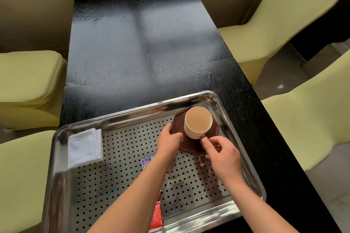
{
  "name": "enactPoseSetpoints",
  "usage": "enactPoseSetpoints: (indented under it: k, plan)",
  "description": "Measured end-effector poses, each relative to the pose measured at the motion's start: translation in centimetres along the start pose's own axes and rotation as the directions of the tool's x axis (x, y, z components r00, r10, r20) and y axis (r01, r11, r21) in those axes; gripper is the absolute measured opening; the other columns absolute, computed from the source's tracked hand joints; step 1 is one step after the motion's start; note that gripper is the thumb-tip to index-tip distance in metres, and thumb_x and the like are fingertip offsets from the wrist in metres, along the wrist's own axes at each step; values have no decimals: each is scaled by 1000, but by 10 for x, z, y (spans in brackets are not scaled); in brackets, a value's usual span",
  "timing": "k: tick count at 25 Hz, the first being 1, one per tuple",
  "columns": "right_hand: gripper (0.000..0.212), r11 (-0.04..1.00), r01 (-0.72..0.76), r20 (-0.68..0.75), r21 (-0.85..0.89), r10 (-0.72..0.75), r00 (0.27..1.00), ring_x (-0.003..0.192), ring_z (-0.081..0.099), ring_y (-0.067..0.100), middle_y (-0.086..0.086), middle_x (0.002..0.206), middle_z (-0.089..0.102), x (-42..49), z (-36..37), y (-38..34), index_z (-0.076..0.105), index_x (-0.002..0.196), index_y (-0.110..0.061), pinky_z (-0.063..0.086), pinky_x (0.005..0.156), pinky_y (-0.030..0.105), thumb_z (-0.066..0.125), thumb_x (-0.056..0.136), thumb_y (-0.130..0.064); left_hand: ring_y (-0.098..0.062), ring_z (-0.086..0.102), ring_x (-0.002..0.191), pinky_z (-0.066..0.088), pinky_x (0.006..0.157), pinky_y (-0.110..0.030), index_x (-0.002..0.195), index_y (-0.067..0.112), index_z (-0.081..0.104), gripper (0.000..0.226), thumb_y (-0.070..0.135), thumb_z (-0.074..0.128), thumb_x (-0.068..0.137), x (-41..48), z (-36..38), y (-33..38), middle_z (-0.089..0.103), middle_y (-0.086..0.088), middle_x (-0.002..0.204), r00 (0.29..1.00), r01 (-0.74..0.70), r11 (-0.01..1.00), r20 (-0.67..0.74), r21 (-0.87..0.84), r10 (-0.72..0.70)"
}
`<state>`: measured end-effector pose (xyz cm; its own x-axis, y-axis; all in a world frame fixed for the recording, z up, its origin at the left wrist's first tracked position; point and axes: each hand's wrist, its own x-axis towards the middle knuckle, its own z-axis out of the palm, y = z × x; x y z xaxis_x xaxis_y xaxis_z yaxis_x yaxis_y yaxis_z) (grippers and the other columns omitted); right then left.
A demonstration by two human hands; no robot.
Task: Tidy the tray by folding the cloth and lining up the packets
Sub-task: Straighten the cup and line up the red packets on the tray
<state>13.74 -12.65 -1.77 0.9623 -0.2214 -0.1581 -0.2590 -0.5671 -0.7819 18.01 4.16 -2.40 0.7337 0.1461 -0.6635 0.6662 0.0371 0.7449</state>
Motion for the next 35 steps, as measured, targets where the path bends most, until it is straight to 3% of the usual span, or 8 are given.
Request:
enactPoseSetpoints:
  k: [3, 6, 9, 15, 19, 25, 30, 35]
  plan:
    - [29, 992, -111, -6, 63, 111, 994, 92, 70, 16, -8, 100, 69, -1, -6, 12, 67, 103, -29, 61, 77, 42, 50, 96, -51, 6, 60, 57, 48, 48, -13, 88, 33, 57, 43, -8, 50, 78, -2, 0, -6, 67, 22, 70, 1000, -4, 1000, 6, -28, 4]
    - [40, 957, -286, 75, 45, 283, 956, 110, 66, 22, 1, 123, 67, 7, -3, 21, 59, 134, -21, 56, 95, 48, 46, 102, -41, -13, 58, 71, 47, 51, -20, 122, 10, 58, 49, -7, 50, 77, -4, 2, -9, 67, -2, 90, 1000, 8, 997, 12, -74, -7]
    - [42, 940, -339, 98, 41, 333, 938, 111, 66, 24, 6, 129, 64, 18, 2, 22, 54, 142, -17, 53, 100, 49, 47, 103, -31, -16, 61, 78, 51, 58, -23, 125, 17, 52, 54, -7, 51, 77, -7, 5, -7, 68, -3, 96, 1000, 22, 993, -3, -114, -23]
    - [40, 936, -338, 40, 96, 335, 941, 97, 68, 14, 4, 124, 66, 35, 1, 22, 53, 143, -16, 57, 91, 38, 48, 103, -22, -37, 54, 125, 48, 105, -52, 154, 15, 32, 83, 2, 55, 75, -13, 12, -2, 47, -14, 143, 998, 65, 997, 16, -29, -64]
    - [45, 942, -312, 65, 127, 306, 950, 129, 56, 24, 7, 146, 53, 40, 0, 25, 48, 146, -15, 46, 109, 50, 48, 102, -12, -27, 56, 120, 51, 102, -47, 147, 15, 44, 79, 5, 55, 70, -16, 11, -4, 51, -12, 139, 999, 38, 998, 18, -55, -37]
    - [56, 945, -281, 114, 169, 264, 958, 139, 46, 17, 1, 148, 53, 43, 1, 24, 41, 151, -22, 37, 116, 46, 50, 99, -3, -31, 58, 116, 53, 94, -45, 138, 16, 53, 65, 1, 53, 74, -21, 14, -8, 52, -17, 136, 999, 42, 998, -1, -42, -42]
    - [64, 965, -243, 176, 102, 223, 959, 144, 39, 16, -1, 157, 40, 45, -2, 29, 41, 150, -29, 37, 116, 49, 49, 96, 5, -26, 55, 86, 48, 73, -39, 77, 32, 52, 33, -1, 52, 78, -21, 14, -4, 55, -16, 119, 998, 48, 999, -34, -14, -49]
    - [67, 974, -183, 260, 135, 144, 955, 134, 45, 10, -3, 158, 35, 42, -8, 22, 47, 147, -26, 45, 108, 33, 67, 87, -2, -20, 43, 85, 37, 73, -39, 92, 7, 57, 18, -1, 51, 77, -8, 9, -4, 51, -11, 96, 998, 62, 998, -9, -26, -62]
